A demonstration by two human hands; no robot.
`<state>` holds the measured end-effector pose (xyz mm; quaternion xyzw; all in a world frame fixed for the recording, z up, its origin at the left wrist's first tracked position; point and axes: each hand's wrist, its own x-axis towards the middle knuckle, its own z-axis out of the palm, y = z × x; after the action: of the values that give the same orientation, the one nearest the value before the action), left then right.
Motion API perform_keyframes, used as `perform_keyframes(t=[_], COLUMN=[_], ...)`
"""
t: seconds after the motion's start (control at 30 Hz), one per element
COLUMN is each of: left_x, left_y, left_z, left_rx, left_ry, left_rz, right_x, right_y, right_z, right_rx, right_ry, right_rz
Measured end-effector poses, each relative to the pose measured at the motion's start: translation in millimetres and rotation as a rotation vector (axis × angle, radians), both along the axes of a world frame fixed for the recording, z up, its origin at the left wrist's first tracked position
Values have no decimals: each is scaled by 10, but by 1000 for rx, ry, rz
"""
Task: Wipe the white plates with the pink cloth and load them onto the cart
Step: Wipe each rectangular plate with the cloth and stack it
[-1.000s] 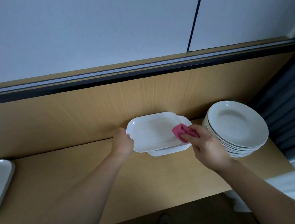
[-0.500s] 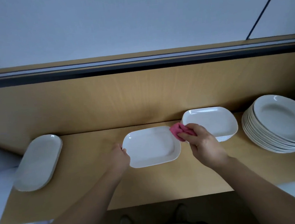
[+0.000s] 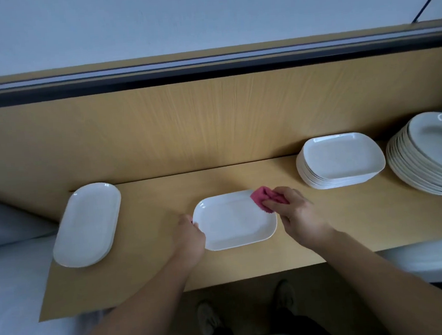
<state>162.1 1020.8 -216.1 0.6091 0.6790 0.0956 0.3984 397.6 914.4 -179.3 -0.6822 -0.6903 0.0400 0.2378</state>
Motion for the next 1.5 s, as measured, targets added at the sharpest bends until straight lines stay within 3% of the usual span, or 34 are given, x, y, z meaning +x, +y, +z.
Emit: perform_keyframes(t=[0.33,0.47,0.57,0.8,1.1,1.27,1.5], left_x=[-102,-177,-219,-257,-228,-240,-153], left_y=[134,194,236,305,336,350,288], left_z=[-86,-26,10,-98,8,41,172], left_rx=[36,102,47,-47,-5,-161,-105], left_ry=[118,193,102,27,35,-72,-59], left_rz=[-169,-360,-471,-429,-482,-363,-321], right_x=[-292,-414,-624,-954,-1259,-1164,-1020], right_y=[235,430,383,523,689,565,377], right_z=[-165,-322,-540,-540,-518,-543,-591], right_rx=[-105,-328,-543,-694,-718,-643,-577], right_ry=[-122,-205,-238,-153,-249,-213,-246], right_rz=[-6,-50,-143,-240,54,265,446])
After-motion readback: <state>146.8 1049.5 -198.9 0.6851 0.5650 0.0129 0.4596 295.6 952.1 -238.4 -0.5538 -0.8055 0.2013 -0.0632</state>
